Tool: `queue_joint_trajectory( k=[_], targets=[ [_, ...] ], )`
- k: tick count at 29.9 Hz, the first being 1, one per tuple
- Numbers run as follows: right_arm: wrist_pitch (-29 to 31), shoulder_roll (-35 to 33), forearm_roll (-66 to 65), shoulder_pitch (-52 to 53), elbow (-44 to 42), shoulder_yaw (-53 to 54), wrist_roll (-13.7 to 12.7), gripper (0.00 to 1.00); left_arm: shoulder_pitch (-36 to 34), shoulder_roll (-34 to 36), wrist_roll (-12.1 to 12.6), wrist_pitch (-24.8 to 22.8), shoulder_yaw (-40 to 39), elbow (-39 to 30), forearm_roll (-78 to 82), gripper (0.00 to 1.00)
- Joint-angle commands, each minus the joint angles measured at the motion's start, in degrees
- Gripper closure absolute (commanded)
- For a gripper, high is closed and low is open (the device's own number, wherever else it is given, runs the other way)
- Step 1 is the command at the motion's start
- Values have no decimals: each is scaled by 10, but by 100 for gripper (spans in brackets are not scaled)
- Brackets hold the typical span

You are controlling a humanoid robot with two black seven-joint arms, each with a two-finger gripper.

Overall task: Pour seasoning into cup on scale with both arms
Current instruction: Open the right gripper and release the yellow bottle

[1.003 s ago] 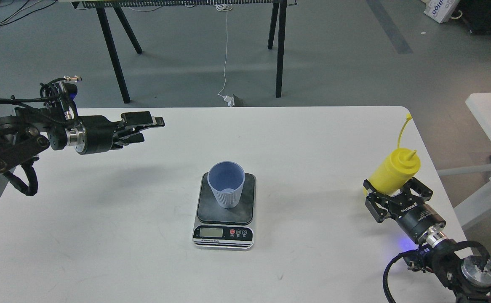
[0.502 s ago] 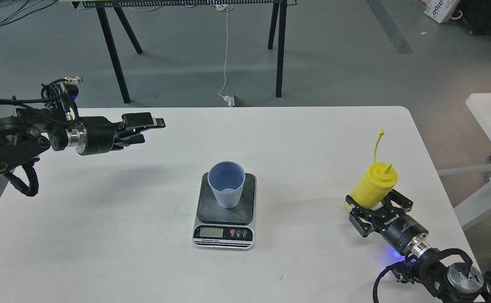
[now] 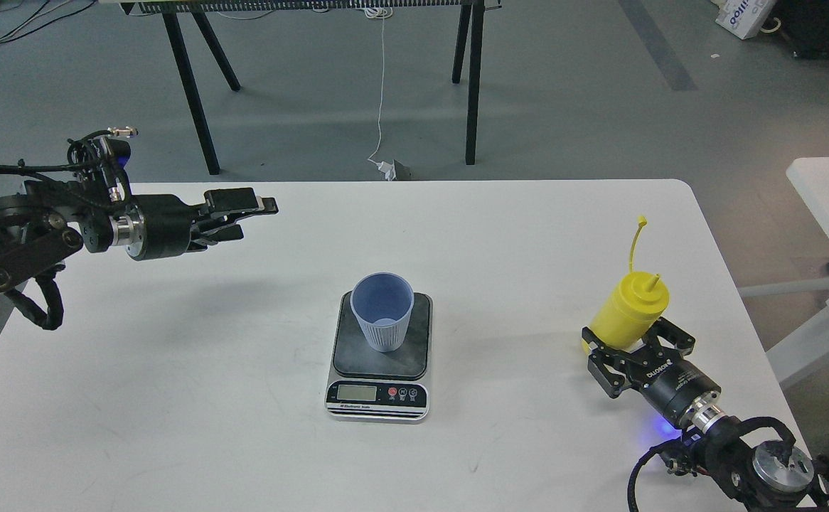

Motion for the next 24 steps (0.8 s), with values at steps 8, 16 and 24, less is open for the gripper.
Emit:
queue_joint_trajectory(
  k=[8, 16, 24],
  targets=[
    [0, 0, 0, -6, 2, -1, 0, 1, 1, 4, 0, 0, 0, 0, -1, 0],
    [0, -5, 3, -21, 13, -1, 0, 1, 2, 6, 0, 0, 0, 0, -1, 0],
    [0, -23, 2, -69, 45, -2, 0, 1, 1, 4, 0, 0, 0, 0, -1, 0]
  ],
)
